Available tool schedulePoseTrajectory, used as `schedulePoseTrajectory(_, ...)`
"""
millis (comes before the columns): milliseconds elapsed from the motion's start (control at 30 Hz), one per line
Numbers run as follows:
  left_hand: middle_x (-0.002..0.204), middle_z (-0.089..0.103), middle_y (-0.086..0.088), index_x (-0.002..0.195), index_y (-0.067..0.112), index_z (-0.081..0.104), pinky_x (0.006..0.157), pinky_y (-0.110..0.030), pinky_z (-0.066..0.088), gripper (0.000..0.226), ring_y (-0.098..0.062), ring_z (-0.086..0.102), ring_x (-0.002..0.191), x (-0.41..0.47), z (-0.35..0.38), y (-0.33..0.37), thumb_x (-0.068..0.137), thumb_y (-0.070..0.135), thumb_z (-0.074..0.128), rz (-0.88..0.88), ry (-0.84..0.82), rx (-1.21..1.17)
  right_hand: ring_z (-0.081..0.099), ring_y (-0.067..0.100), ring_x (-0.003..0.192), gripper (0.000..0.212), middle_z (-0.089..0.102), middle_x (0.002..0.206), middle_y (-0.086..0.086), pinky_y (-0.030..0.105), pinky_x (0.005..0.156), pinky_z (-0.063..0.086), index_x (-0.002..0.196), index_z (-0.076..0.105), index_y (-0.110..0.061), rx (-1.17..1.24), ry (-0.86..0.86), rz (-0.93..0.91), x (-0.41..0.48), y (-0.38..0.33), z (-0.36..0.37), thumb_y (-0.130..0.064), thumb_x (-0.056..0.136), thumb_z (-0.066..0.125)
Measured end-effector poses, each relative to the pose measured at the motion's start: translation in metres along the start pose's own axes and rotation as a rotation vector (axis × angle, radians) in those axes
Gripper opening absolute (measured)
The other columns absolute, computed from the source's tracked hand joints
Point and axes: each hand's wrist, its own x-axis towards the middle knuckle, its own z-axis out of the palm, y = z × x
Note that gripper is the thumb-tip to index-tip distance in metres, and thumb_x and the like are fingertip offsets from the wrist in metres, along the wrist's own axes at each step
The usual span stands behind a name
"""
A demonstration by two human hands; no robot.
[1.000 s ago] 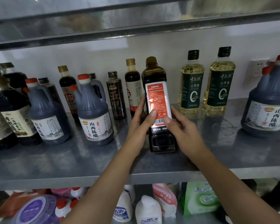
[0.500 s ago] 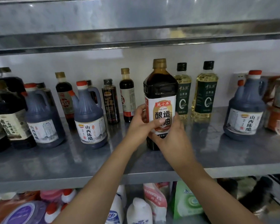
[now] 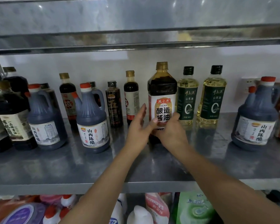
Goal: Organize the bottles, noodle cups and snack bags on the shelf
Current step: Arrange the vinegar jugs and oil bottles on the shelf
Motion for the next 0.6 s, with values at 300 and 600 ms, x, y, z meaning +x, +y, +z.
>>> schedulePoseTrajectory(300, 0.136, 0.06, -0.007, 0.14, 0.014, 0.049, 0.111, -0.034, 0.045, 0.046, -0.004, 0.059, 0.121, -0.005, -0.015, -0.015, 0.098, -0.003, 0.055, 0.033, 0.286, -0.055, 0.058, 0.039, 0.116, 0.079, 0.057, 0.126, 0.016, 0.044, 0.092, 0.049, 0.131, 0.031, -0.009, -0.02, 0.01, 0.049, 0.069, -0.009, 0.039, -0.032, 0.077, 0.084)
schedulePoseTrajectory(600, 0.134, 0.061, -0.007, 0.142, 0.011, 0.048, 0.1, -0.015, 0.046, 0.047, 0.009, 0.058, 0.116, -0.005, -0.016, -0.018, 0.098, -0.004, 0.054, 0.046, 0.263, 0.006, 0.056, 0.039, 0.12, 0.077, 0.054, 0.129, 0.015, 0.045, 0.095, 0.048, 0.132, 0.031, -0.012, 0.065, 0.005, 0.098, 0.1, -0.006, 0.059, -0.031, 0.078, 0.082)
